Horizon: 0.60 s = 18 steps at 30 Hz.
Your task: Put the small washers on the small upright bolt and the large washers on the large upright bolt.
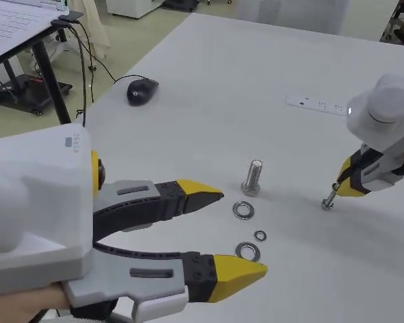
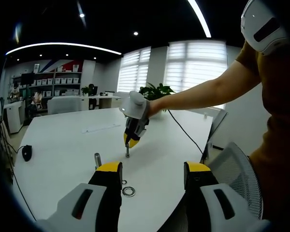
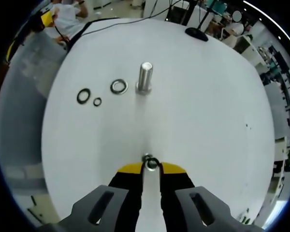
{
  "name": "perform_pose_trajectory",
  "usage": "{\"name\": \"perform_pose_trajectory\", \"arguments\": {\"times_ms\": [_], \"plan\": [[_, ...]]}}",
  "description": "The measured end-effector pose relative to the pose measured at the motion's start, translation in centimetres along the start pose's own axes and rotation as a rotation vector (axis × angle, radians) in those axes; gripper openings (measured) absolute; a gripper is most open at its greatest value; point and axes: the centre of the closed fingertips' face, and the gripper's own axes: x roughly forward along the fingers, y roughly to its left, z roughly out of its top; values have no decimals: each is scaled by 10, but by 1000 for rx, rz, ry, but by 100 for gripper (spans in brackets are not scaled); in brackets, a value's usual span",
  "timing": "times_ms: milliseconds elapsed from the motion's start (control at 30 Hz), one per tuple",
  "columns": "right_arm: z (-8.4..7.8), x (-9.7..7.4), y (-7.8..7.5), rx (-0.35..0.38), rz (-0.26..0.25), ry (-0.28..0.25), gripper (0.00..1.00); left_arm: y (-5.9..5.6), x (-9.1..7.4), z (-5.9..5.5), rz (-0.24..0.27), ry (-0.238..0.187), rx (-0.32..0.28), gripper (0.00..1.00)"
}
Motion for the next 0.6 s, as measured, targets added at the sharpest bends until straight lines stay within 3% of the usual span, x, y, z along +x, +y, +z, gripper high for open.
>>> {"name": "perform_pose_trajectory", "arguments": {"times_ms": [267, 600], "plan": [[-4, 17, 4, -22, 4, -1, 13, 1, 0, -2, 6, 6, -11, 50], [-6, 27, 5, -18, 17, -16, 13, 4, -1, 0, 17, -3, -21, 50]]}}
